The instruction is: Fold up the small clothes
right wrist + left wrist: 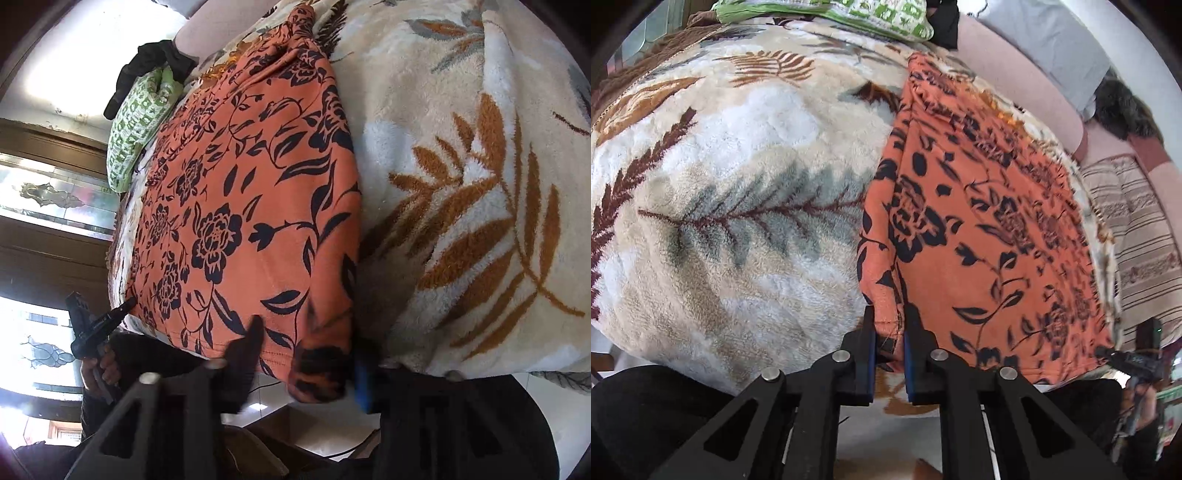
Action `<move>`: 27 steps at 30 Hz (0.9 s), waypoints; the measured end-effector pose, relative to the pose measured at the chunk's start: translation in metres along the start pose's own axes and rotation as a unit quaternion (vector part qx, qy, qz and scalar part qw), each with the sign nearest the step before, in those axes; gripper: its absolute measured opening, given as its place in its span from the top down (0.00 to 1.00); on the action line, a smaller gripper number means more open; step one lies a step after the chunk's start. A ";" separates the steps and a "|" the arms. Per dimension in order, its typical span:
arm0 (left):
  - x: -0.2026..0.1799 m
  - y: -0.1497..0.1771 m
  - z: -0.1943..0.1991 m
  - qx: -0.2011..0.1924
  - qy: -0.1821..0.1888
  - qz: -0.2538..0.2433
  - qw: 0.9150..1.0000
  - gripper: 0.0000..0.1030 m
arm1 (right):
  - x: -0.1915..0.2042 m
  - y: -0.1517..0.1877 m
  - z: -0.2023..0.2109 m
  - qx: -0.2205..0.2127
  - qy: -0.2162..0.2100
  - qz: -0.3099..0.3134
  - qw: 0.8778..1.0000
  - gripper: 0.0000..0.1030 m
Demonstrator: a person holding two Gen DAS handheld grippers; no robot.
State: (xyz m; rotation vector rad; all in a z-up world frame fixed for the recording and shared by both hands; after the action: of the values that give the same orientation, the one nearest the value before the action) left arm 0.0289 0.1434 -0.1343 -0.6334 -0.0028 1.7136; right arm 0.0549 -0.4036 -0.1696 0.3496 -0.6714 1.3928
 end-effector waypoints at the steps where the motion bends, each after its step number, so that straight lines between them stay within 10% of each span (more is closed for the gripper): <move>1: -0.001 -0.001 0.008 -0.009 0.011 0.002 1.000 0.89 | 0.000 0.000 0.003 -0.008 -0.007 -0.004 1.000 0.88; 16: -0.014 -0.034 0.015 -0.005 0.033 -0.006 0.999 0.89 | -0.004 -0.031 0.018 -0.039 -0.116 -0.054 0.991 0.89; 27: -0.074 -0.257 0.026 -0.114 0.073 -0.050 0.989 0.87 | 0.065 -0.249 0.070 -0.185 -0.189 -0.005 0.964 0.90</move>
State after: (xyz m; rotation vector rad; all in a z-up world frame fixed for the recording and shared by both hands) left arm 0.2590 0.1501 0.0041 -0.9133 -0.1276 1.5788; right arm 0.2837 -0.4363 -0.0362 0.3220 -1.2223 1.1671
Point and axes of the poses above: each gripper's, at about its wrist camera, not at the fingertips, and z roughly against the way its jaws point, x to its left, y to its underside, the point moved 2 cm from there along -z, roughly the way its jaws point, and after that the axes turned 2 degrees about x, right-handed, at the moved point
